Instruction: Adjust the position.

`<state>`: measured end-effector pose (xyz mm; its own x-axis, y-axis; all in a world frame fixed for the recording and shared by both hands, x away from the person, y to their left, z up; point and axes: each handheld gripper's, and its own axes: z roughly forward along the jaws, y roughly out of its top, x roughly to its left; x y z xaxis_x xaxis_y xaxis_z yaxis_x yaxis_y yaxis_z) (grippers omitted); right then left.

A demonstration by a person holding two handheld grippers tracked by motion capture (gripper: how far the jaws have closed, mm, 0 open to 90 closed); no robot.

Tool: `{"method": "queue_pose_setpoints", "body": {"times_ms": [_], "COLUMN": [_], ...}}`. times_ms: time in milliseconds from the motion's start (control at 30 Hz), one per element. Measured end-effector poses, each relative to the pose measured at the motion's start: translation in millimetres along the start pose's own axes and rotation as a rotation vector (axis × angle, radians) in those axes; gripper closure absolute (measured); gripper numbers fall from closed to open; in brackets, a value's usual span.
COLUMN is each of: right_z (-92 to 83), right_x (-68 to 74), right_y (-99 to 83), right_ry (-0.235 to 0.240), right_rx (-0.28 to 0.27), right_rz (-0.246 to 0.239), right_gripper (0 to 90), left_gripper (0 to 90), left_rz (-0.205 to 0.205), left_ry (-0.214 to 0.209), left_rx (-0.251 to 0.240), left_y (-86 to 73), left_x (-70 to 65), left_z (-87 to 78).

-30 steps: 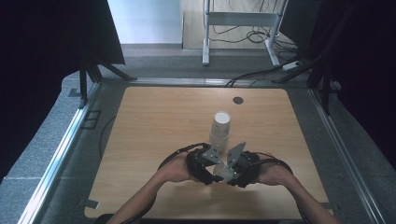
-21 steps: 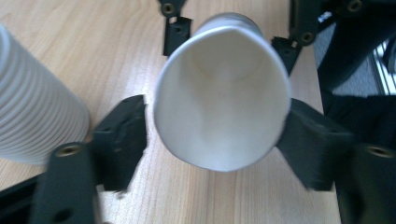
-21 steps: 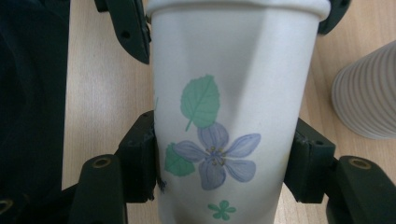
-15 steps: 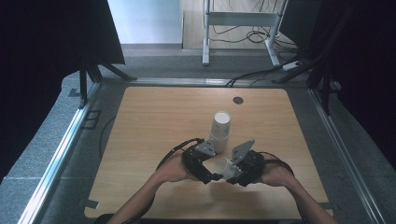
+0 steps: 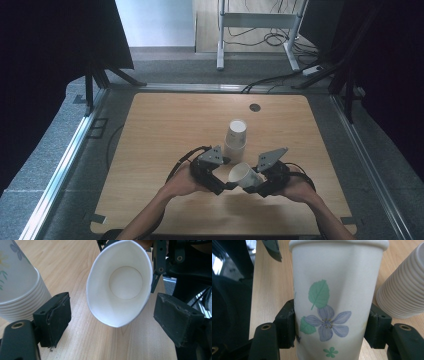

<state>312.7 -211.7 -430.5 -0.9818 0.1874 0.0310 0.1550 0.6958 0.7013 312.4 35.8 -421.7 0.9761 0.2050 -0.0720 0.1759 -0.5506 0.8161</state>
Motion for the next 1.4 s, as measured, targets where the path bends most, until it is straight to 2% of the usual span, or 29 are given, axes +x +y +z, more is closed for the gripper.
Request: {"method": "queue_pose_setpoints", "body": {"times_ms": [33, 200, 433, 700, 1133, 1400], "right_z": [-0.4, -3.0, -6.0, -4.8, 2.5, 4.5], "right_x": [-0.1, -0.5, -0.6, 1.5, 4.8, 7.1], "right_y": [-1.2, -6.7, -15.9, -23.3, -25.1, -22.4], "right_ry": [-0.004, -0.021, -0.039, -0.039, 0.0, 0.029], "right_rx": [-0.014, -0.07, -0.16, -0.248, -0.306, -0.334], "right_rz": [0.007, 0.026, 0.054, 0.063, 0.054, 0.037], "right_gripper": [37.1, 37.1, 37.2, 37.2, 37.2, 37.2], "left_gripper": [14.7, 14.7, 14.1, 14.5, 15.2, 16.3], "left_rz": [0.004, -0.013, -0.06, -0.071, -0.074, -0.078], "left_ry": [0.02, 0.013, -0.004, -0.022, -0.074, -0.116], "left_rx": [-0.003, -0.015, -0.053, -0.093, -0.177, -0.199], "left_y": [-1.2, -3.3, -2.2, 1.4, 5.8, 7.5], "left_x": [-1.4, -1.7, -0.6, -0.7, 1.7, 3.4], "left_z": [0.1, -0.8, -1.6, 1.8, 5.3, 9.6]}}
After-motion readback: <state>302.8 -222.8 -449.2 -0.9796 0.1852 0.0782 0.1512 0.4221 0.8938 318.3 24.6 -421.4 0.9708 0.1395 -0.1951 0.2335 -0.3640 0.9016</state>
